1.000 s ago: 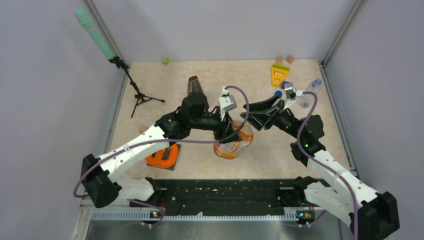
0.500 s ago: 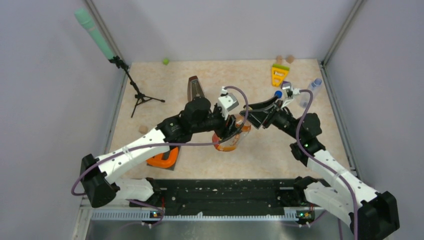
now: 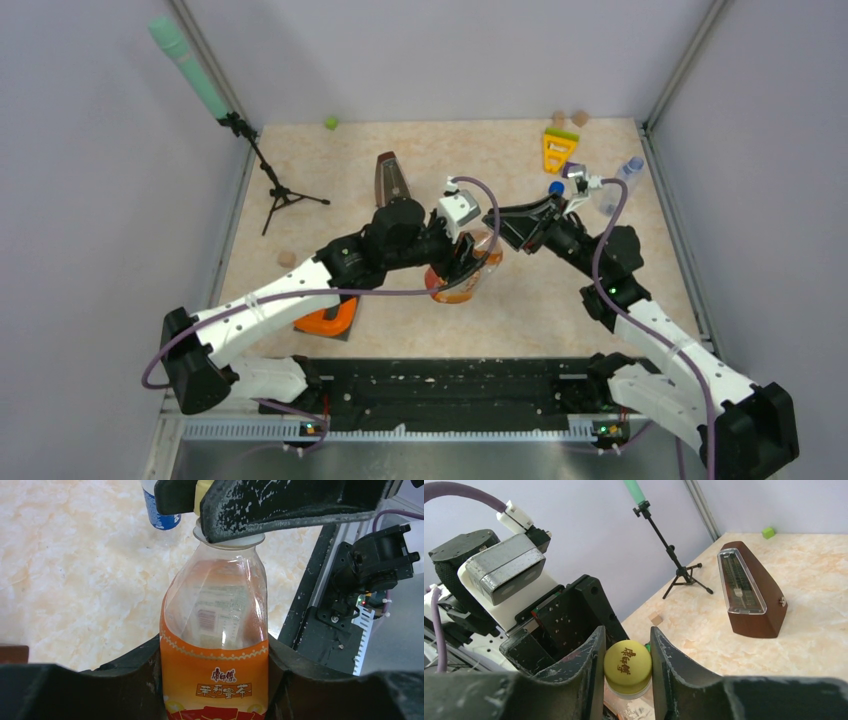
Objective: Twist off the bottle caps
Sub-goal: Unscrew the bottle cap from the plastic bottle.
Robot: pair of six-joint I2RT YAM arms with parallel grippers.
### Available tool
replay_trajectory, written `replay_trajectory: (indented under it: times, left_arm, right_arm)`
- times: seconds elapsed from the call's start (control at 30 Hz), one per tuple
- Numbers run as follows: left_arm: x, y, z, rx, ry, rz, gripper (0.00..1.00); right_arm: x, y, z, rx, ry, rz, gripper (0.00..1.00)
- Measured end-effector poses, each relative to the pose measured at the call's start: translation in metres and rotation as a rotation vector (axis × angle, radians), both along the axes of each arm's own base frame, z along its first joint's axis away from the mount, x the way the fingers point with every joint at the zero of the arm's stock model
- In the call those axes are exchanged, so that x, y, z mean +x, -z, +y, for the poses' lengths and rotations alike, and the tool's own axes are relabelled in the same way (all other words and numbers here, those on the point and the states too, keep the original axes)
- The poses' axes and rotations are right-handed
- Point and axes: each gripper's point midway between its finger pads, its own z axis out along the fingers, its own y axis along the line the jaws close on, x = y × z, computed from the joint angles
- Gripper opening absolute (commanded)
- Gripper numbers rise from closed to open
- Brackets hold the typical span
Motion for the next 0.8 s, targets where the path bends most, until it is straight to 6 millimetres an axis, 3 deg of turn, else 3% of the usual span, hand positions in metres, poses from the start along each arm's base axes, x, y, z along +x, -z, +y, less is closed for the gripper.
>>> replay_trajectory:
  times: [0.3,0.8]
  left_arm:
    - [-0.002,-0.002,0.001,-0.009,0.017,-0.001,0.0]
    - [-0.063,-0.037,0.011,-0.231,0.518,0.167,0.0]
  right_arm:
    - [-0.003,-0.001,0.001,0.0,-0.014,-0.01,0.07]
    - [-0.073,-0.043,0.013,0.082,-0.374,-0.24,0.05]
